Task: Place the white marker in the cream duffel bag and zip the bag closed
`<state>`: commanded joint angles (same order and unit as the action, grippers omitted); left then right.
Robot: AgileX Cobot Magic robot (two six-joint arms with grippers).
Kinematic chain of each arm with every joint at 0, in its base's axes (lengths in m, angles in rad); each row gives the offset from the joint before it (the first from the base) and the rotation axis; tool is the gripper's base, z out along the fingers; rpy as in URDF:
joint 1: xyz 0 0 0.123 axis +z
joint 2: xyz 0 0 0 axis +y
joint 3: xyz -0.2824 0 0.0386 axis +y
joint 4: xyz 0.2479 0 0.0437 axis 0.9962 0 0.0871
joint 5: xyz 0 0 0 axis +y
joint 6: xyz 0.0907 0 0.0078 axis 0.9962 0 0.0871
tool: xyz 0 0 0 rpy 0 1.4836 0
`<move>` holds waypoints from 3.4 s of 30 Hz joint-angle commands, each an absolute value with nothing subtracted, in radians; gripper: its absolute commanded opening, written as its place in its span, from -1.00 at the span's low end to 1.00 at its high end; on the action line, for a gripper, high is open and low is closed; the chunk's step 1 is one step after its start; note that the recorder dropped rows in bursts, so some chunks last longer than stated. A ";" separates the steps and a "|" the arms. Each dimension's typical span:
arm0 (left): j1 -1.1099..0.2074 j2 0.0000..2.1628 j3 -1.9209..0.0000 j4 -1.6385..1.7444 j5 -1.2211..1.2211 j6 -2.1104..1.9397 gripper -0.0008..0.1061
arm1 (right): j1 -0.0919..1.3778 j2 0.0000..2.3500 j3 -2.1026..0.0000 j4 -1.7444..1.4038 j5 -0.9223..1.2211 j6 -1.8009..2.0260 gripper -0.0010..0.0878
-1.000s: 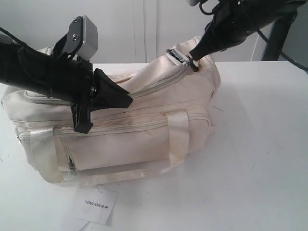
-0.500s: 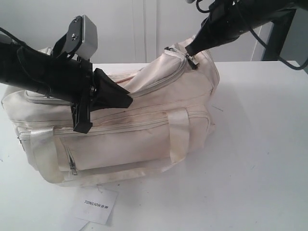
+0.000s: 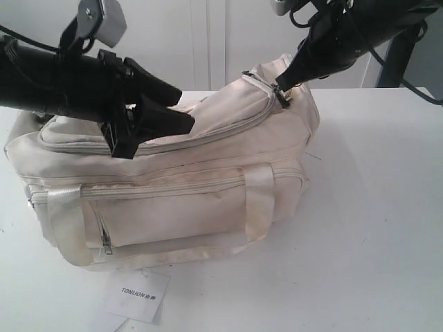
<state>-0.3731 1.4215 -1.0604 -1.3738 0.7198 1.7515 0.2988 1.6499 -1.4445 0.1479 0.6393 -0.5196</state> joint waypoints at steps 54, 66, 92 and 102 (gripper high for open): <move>-0.710 1.756 -1.283 -1.726 0.102 1.950 -0.99 | 0.299 1.649 -1.445 0.190 0.382 -0.485 -0.98; -0.710 1.756 -1.283 -1.726 0.124 1.920 -0.99 | 0.299 1.711 -1.445 0.193 0.303 -0.485 -0.98; -0.710 1.756 -1.283 -1.726 0.128 1.902 -0.99 | 0.299 1.917 -1.670 0.273 0.282 -0.485 -0.98; -0.710 1.756 -1.283 -1.726 0.197 1.902 -0.99 | 0.299 1.958 -1.706 0.271 0.231 -0.485 -0.98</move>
